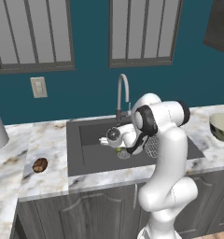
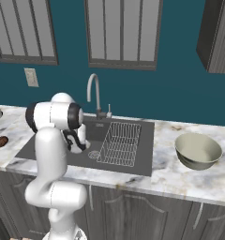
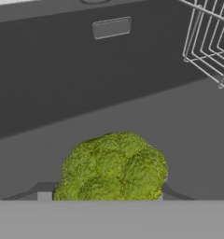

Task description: Remove the broccoli and potato from the sink. Then move the bowl and cup from the counter to the sink for washing.

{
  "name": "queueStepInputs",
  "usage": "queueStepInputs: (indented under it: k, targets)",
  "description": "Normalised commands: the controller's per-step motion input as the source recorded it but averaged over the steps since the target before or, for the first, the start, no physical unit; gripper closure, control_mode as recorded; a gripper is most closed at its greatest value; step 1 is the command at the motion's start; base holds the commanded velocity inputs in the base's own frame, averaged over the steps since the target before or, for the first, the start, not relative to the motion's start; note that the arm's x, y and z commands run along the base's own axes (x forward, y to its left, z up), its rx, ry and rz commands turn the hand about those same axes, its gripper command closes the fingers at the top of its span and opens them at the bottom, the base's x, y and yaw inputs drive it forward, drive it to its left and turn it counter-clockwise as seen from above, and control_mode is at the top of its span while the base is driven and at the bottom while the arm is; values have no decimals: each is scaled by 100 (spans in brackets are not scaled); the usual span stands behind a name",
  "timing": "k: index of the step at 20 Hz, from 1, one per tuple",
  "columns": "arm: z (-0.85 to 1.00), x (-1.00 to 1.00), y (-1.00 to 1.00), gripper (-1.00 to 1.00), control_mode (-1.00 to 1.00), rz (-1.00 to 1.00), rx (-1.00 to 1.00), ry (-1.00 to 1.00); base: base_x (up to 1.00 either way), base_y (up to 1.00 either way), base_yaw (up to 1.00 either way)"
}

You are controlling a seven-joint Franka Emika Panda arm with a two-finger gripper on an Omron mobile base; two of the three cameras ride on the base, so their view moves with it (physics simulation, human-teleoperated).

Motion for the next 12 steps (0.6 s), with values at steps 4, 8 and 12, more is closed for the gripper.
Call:
queueStepInputs:
  k: [4, 8, 12]
  targets:
    - [50, 1, 12, 100, -100, 0, 0, 12, 0, 0, 0]
    - [48, 0, 14, 100, -100, 0, -1, 13, 0, 0, 0]
    - [48, 0, 14, 100, -100, 0, -2, 9, 0, 0, 0]
